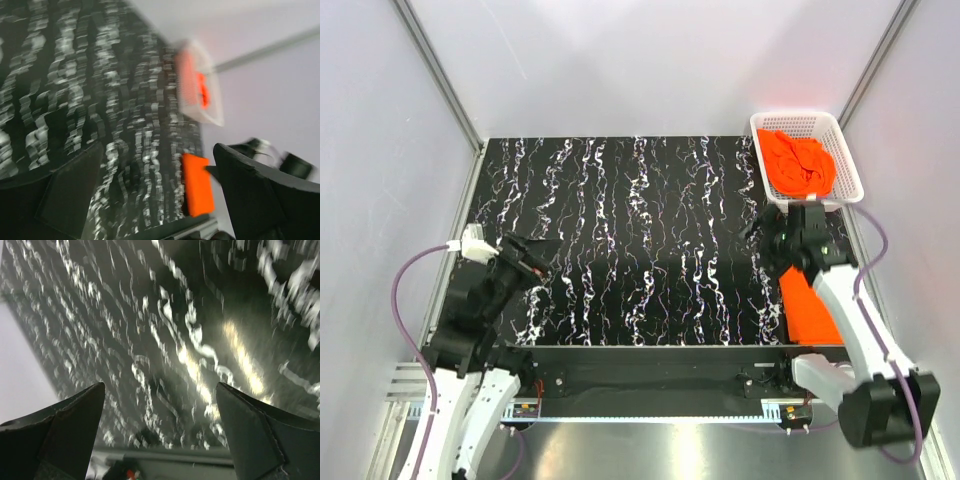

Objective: Fold and stack the t-shirts
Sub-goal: Grab the tshirt from the pile

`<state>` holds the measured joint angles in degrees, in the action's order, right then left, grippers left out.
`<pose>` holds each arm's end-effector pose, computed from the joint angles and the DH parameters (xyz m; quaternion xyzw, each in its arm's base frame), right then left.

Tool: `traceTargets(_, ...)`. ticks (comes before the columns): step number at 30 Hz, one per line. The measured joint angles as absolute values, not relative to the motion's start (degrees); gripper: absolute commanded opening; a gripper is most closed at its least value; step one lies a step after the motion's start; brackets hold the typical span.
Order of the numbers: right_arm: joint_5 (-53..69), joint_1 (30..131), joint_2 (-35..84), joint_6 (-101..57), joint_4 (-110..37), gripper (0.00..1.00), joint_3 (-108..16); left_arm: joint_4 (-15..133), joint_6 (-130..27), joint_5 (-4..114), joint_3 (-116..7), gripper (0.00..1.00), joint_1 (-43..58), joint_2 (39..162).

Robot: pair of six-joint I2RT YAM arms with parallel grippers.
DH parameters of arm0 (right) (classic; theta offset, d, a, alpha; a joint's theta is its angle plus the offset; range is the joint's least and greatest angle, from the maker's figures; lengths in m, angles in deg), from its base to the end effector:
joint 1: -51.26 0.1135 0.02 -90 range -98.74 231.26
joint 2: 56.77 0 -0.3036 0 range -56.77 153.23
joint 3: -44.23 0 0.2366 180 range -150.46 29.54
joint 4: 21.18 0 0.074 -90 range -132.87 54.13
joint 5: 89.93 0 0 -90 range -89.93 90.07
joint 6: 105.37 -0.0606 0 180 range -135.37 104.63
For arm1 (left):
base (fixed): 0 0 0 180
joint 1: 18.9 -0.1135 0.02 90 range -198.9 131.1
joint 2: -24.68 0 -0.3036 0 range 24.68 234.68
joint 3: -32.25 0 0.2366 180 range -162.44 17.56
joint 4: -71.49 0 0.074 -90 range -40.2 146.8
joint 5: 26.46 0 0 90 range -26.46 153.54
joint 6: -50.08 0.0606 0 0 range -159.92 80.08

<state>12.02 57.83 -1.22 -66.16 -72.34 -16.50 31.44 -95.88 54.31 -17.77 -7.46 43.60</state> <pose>0.1739 0.0327 0.2894 0.3109 0.8690 0.2635 0.2807 0.0643 -0.0229 0.3133 -0.2386 0.7210 -0.4102 0.5049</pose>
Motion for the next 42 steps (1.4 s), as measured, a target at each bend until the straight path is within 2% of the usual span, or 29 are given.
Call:
traceTargets(4,3.36,57.3,9.03,-60.02,-74.7,1.0,-29.86,18.52,-92.23,59.59,-26.05,0.99,-7.57,51.53)
traceTargets(8,-3.15,52.91,21.12,-55.51,-74.78,1.0,-44.68,12.66,-87.6,60.27,-31.41,0.99,-7.57,55.27)
traceTargets(14,-11.87,44.78,44.48,-48.87,-74.17,0.97,-67.45,11.37,-82.88,57.93,-31.69,0.99,-7.57,56.01)
traceTargets(20,-12.99,42.28,66.69,-41.53,-74.13,0.94,-87.21,12.22,-75.58,54.31,-31.61,0.99,-7.81,61.06)
traceTargets(26,-14.39,42.31,82.51,-37.57,-78.54,0.92,-101.07,14.39,-70.31,52.34,-32.96,0.99,-7.78,68.69)
traceTargets(29,-15.0,42.31,87.8,-36.17,-81.17,0.86,-106.79,14.78,-68.61,52.58,-34.1,0.99,-7.24,69.98)
traceTargets(33,-16.46,42.31,91.19,-34.73,-83.37,0.61,-110.03,15.2,-66.77,53.08,-36.41,0.99,-6.25,71.4)
traceTargets(34,-16.9,42.31,91.69,-34.4,-83.88,0.46,-110.66,15.35,-66.42,53.17,-36.87,0.99,-6.06,71.71)
traceTargets(36,-17.64,42.31,92.65,-33.53,-84.4,0.31,-112.21,15.46,-65.94,53.37,-37.59,0.99,-5.79,72.17)
traceTargets(37,-18.19,42.31,93.22,-33.2,-84.79,0.18,-113.44,15.46,-65.79,53.5,-37.92,0.99,-5.66,72.43)
traceTargets(38,-18.78,42.31,93.57,-32.74,-85.06,0.12,-114.44,15.46,-65.63,53.58,-38.14,0.99,-5.58,72.58)
traceTargets(40,-19.92,42.31,94.12,-32.43,-86.13,0.0,-117.39,15.33,-65.57,53.74,-38.86,0.99,-5.4,73.06)
traceTargets(42,-20.44,42.31,94.16,-32.32,-87.05,0.0,-120.65,15.31,-65.61,53.78,-39.69,0.99,-5.18,73.48)
